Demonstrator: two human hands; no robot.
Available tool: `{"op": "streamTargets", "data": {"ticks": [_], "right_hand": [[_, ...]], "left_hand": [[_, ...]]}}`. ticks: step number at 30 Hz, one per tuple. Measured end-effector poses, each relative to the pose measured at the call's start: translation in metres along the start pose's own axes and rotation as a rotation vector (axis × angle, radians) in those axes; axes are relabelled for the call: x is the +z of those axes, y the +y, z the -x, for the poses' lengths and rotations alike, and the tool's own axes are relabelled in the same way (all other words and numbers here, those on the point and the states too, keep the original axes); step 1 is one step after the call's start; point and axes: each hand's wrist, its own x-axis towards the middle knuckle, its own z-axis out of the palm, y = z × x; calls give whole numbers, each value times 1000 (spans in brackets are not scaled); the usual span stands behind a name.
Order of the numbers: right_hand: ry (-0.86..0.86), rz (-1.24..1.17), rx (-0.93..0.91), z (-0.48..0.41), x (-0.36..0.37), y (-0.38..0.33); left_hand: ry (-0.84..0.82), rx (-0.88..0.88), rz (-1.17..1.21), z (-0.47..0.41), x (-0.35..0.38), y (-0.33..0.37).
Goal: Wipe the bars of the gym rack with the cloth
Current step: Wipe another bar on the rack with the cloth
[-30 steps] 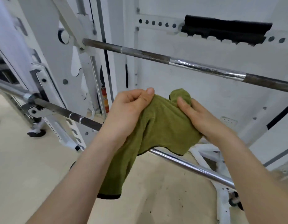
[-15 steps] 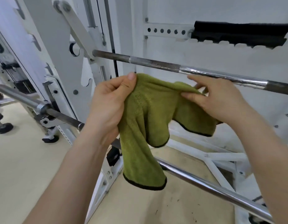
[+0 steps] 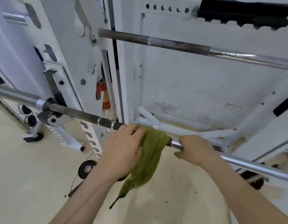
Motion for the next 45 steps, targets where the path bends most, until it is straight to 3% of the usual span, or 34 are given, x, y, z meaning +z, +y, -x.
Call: {"op": "streamTargets", "data": {"ticks": [2, 5, 9, 13, 14, 18, 21, 25, 30, 34, 39, 42, 45], "right_hand": [[203, 69, 72, -1, 10, -11], [262, 78, 120, -1, 12, -18], [226, 129, 178, -4, 16, -19], [258, 147, 177, -4, 24, -15], [264, 159, 173, -5, 24, -14], [221, 139, 154, -2, 21, -6], [201, 84, 126, -2, 16, -3], [3, -96, 84, -14, 8, 1], [-205, -265, 69, -30, 8, 8], [-58, -153, 67, -23, 12, 2], [35, -92, 66, -15, 17, 1], [45, -87, 71, -13, 11, 4], [9, -123, 72, -10, 9, 1]], "left_hand": [[59, 221, -75, -23, 28, 2], [34, 344, -195, -58, 45, 20], [-335, 509, -158, -106, 26, 46], [-686, 516, -1, -126, 21, 72], [-673, 503, 17, -125, 24, 73], [-339, 477, 19, -106, 36, 55], [-177, 444, 56, -94, 41, 20], [-183, 253, 75, -87, 39, -42], [-55, 209, -123, -76, 37, -48], [-90, 342, -240, -85, 32, -9], [-92, 449, -166, -77, 53, 71], [29, 531, -184, -78, 58, 49], [48, 387, -101, -74, 53, 4]]}}
